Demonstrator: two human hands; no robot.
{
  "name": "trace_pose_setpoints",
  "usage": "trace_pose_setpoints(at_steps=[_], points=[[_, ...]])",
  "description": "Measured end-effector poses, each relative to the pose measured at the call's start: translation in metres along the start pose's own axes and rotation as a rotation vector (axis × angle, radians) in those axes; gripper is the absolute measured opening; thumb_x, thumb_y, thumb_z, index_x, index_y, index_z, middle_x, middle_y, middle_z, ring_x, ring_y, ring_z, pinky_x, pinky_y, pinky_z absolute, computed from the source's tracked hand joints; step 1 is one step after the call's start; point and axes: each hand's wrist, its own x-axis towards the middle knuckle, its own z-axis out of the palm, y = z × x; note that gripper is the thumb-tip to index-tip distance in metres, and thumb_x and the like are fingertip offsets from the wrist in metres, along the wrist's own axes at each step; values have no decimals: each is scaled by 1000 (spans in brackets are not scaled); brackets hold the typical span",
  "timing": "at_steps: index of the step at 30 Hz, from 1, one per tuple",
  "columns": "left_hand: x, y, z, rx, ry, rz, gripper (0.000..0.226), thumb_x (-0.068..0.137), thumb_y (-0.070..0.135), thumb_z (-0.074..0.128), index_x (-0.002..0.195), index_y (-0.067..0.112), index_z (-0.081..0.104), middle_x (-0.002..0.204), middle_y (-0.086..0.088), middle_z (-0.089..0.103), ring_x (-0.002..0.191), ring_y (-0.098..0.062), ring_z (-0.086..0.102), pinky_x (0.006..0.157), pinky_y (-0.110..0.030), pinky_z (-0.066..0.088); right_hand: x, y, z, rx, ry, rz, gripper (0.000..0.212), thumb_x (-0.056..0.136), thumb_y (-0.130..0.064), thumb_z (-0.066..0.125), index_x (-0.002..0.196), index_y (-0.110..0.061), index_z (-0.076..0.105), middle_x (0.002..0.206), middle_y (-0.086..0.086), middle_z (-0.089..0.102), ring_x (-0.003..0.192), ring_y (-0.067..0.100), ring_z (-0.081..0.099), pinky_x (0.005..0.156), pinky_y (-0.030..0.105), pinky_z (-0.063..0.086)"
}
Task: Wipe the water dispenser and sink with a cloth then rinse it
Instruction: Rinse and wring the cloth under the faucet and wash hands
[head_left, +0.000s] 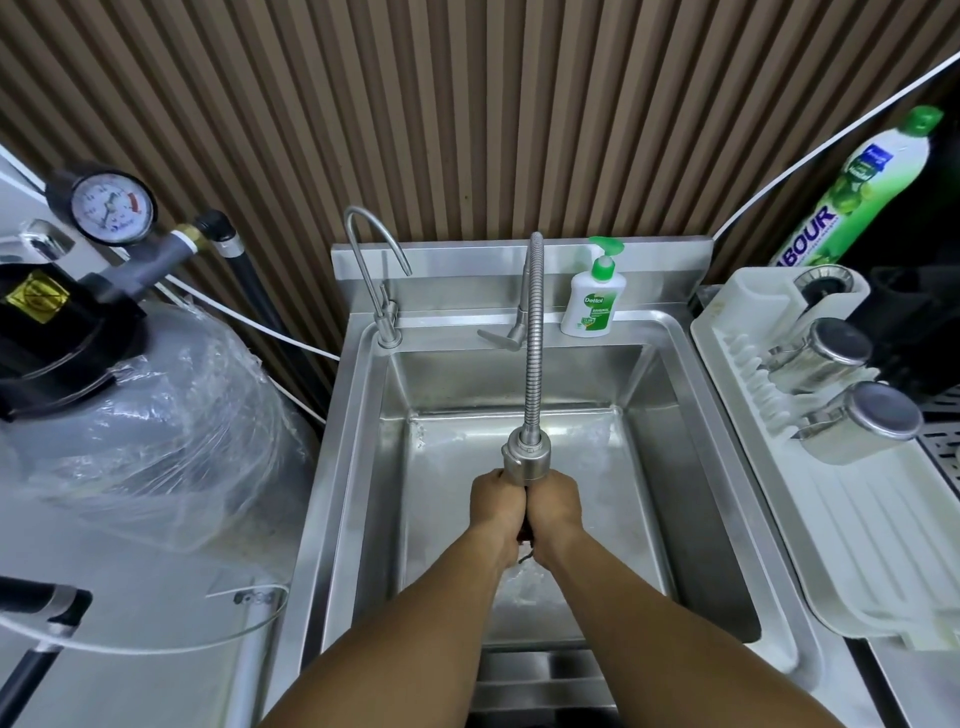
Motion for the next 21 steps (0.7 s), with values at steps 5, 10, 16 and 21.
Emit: trace_pose_setpoints(at_steps=[5,10,16,21], points=[[1,6,-1,15,-9,48,27,91,4,57,65,9,54,53,-5,54,49,-21,50,45,-21,40,2,-4,2,51,23,-36,18,80,-10,64,67,-10,52,58,11,54,56,24,48,54,32,43],[0,9,0,29,-16,67,28,88,1,58,62,9,51,55,-7,49,48,-20,44,46,-21,36,2,-7,1,47,53,-69,22,75,-6,65,63,-10,47,56,10,47,57,23,43,53,33,38],[0,8,0,-9,-19,28,24,88,2,56,65,9,52,58,-8,50,50,-20,45,45,-21,37,1,-8,-1,48,21,-68,29,75,-6,66,58,-13,44,54,9,48,58,23,45,54,34,39],[3,2,-3,-123,-90,-26,24,95,25,59,83,6,68,72,-11,73,66,-28,68,50,-26,51,1,-1,-7,95,-115,9,38,83,-44,57,82,-7,64,79,17,73,72,34,69,62,41,53]])
